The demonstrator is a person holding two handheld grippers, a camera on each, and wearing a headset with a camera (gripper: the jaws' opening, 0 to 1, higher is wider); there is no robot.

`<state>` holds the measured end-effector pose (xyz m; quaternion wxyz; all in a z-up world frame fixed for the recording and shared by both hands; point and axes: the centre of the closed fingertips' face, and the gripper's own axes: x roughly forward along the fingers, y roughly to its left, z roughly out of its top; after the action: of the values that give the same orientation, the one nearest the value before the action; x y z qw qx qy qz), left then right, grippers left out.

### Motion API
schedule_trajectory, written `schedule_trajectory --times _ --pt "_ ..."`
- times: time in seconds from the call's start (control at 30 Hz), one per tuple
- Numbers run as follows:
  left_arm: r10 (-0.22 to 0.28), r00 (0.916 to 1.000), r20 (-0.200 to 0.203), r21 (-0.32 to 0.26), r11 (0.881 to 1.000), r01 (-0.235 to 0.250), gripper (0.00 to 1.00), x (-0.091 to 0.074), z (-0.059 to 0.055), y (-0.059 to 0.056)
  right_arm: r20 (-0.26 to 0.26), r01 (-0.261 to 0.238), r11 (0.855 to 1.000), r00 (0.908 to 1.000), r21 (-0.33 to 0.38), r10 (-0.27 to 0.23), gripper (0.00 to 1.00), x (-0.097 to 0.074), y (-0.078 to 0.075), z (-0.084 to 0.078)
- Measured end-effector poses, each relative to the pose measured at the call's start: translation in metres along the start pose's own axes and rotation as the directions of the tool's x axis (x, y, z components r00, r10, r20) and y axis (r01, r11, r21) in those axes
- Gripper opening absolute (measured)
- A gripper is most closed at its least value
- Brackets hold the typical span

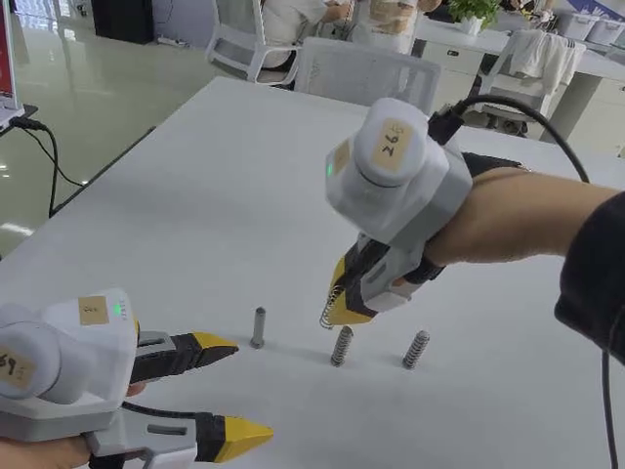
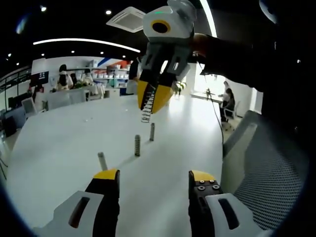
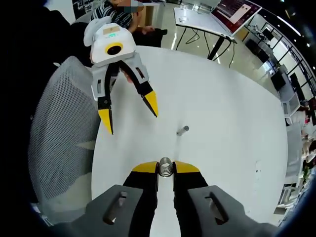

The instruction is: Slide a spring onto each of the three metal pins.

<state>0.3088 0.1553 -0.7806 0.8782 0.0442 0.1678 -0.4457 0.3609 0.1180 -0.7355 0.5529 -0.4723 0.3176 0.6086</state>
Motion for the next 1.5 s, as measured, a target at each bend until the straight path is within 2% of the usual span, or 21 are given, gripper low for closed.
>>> schedule_trajectory --times 0.2,0.4,0.67,0.97,1.3,1.5 --pt "0.010 0.9999 0.009 -0.012 1.000 -0.010 0.53 -0.001 -0.001 0.002 -0.002 -0.004 1.000 1.0000 -0.006 0.004 0.08 0.002 -0.001 0.002" --pt "0.025 0.9995 0.017 -0.026 0.999 -0.025 0.54 -0.004 -0.004 0.004 0.006 -0.003 1.000 1.0000 -0.021 0.003 0.08 0.007 -0.006 0.012" --pt "0.046 0.9988 0.019 -0.039 0.998 -0.045 0.57 -0.008 -0.008 0.008 0.017 -0.006 1.000 0.9998 -0.029 0.006 0.08 0.025 -0.020 0.021" --pt "0.072 0.9964 0.045 -0.025 0.997 -0.071 0.57 -0.011 -0.006 0.013 0.006 0.012 0.999 0.9999 -0.042 -0.011 0.08 0.041 -0.032 0.024" --pt "0.074 0.9911 0.111 0.028 0.997 -0.078 0.49 -0.016 0.002 0.014 0.012 0.013 0.998 0.9998 -0.061 -0.013 0.08 0.055 -0.039 0.032" --pt "0.084 0.9896 0.116 0.030 0.996 -0.088 0.45 -0.016 0.002 0.017 0.017 0.016 0.997 0.9997 -0.072 -0.015 0.08 0.061 -0.041 0.038"
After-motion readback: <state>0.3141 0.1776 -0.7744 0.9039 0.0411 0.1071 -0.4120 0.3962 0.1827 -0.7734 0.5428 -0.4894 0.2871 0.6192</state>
